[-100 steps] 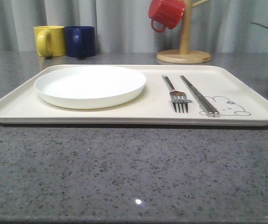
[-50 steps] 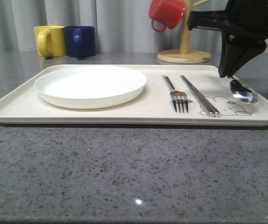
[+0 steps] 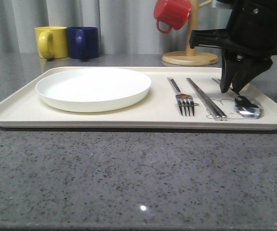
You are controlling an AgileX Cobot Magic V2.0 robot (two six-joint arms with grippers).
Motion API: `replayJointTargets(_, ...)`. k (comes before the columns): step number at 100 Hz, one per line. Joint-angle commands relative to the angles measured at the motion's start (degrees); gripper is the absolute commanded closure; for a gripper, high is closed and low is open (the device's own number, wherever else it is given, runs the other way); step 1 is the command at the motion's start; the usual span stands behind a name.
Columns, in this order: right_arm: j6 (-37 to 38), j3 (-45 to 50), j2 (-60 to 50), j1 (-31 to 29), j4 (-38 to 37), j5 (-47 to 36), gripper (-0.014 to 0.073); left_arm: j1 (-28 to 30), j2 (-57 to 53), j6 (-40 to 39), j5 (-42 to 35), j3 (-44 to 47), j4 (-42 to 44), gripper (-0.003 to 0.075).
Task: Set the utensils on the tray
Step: 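Grasp the spoon with the right gripper and lay it beside the chopsticks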
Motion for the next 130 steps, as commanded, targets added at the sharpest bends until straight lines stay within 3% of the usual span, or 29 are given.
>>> replayJointTargets(1,-0.13,-1.6,-2.21,-0.08,-1.12,-2.02,0.0309,-0.32,0.31,-0.01,-4.44,-1.49,-0.59,0.0738)
replayJointTargets(36,-1.02,-1.6,-8.76,-0.48,-6.34,-3.81,0.0278,-0.32,0.31,-0.01,-4.44,-1.49,-0.59,0.0738)
replayJointTargets(62,-3.88,0.39,-19.57,-7.9,-9.89,-3.44,0.0278,-0.32,0.31,-0.01,-4.44,-1.49,-0.59,0.0738)
replayJointTargets(86,-6.26,11.07,-33.12,-13.7,-9.89,-5.13,0.0283,-0.32,0.31,-0.01,-4.44,-1.49,-0.59,0.0738)
replayJointTargets(114,-6.26,26.87,-54.42,-13.76,-10.29,-14.92,0.0283,-0.32,0.31,-0.01,-4.44,-1.49,-0.59,0.0738)
replayJointTargets(130,-6.26,33.24,-64.96,-13.76,-10.36,-15.91,0.0284,-0.32,0.31,-0.01,-4.44,-1.49,-0.59,0.0738)
